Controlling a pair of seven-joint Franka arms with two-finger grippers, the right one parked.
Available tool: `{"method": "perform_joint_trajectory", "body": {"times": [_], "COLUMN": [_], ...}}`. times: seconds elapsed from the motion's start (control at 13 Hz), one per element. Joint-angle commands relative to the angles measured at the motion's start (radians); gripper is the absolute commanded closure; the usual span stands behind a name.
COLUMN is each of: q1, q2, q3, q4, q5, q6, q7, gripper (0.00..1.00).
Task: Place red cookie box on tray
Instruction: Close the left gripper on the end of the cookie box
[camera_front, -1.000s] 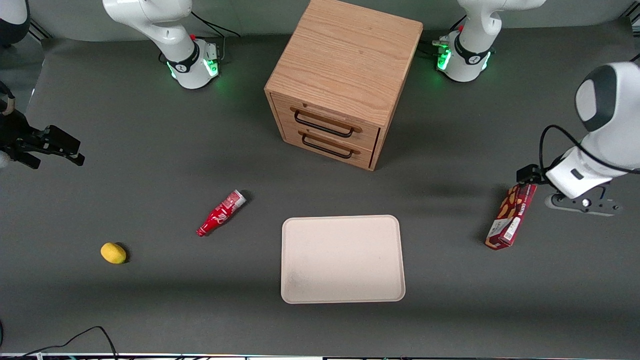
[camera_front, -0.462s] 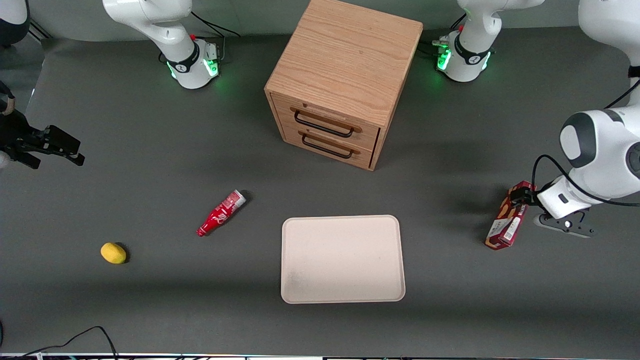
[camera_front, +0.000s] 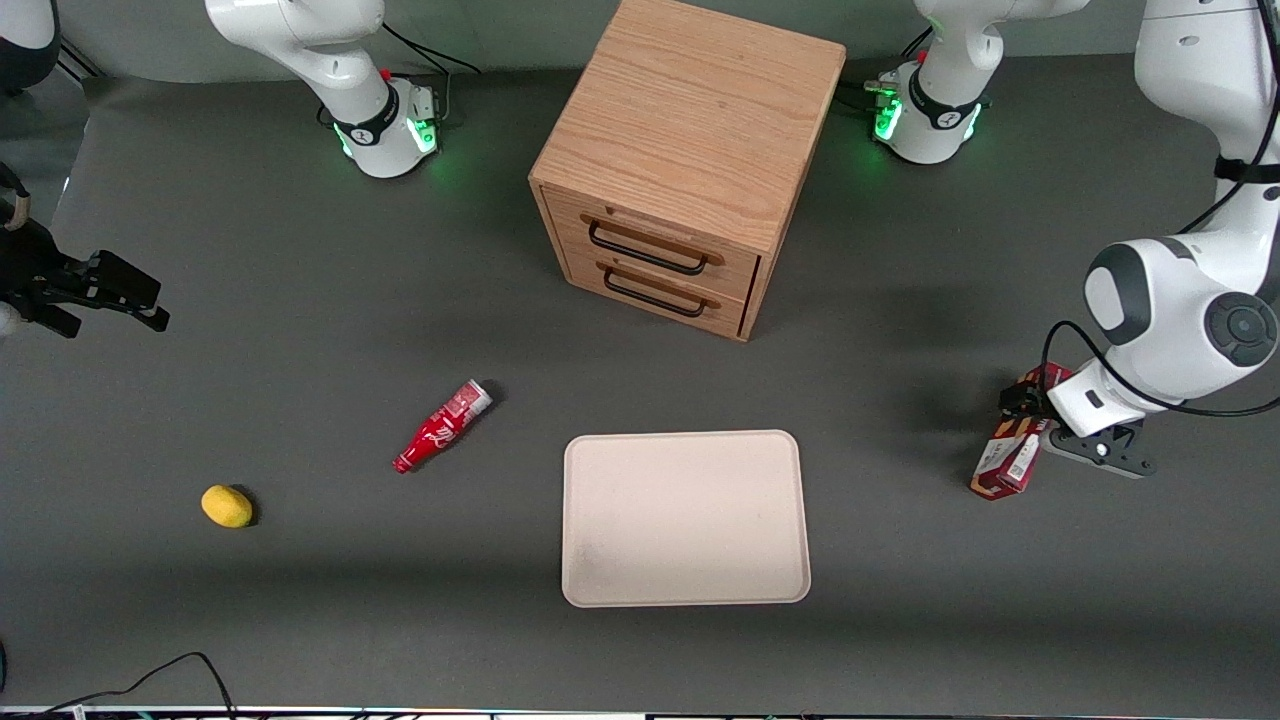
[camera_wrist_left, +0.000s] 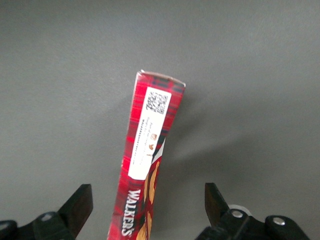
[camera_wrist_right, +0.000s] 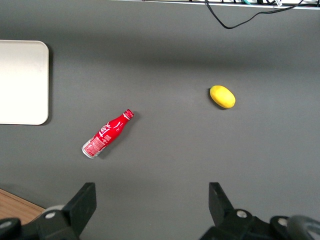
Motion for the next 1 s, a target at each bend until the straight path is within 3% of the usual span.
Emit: {"method": "perform_joint_trajectory", "body": {"times": [0.0,0.69,0.77,0.85,0.92], "q1": [0.003,0.015,0.015,0.015,0.015], "q2": [-0.007,0.041,0.041,0.041,0.039], "q3": [-0.002,-0.004,-0.004,-0.004,-0.004], "q4": [-0.07,-0.052,-0.052,-0.052,-0.052], "q5": [-0.02,-0.023,-0.023,-0.023,-0.023], "q6": [0.098,0.142,0.142,0.142,0.14], "q7": [0.052,0.096,0.096,0.098,0.098], "gripper": [0.0,0.0,0.09,0.34,0.69]}}
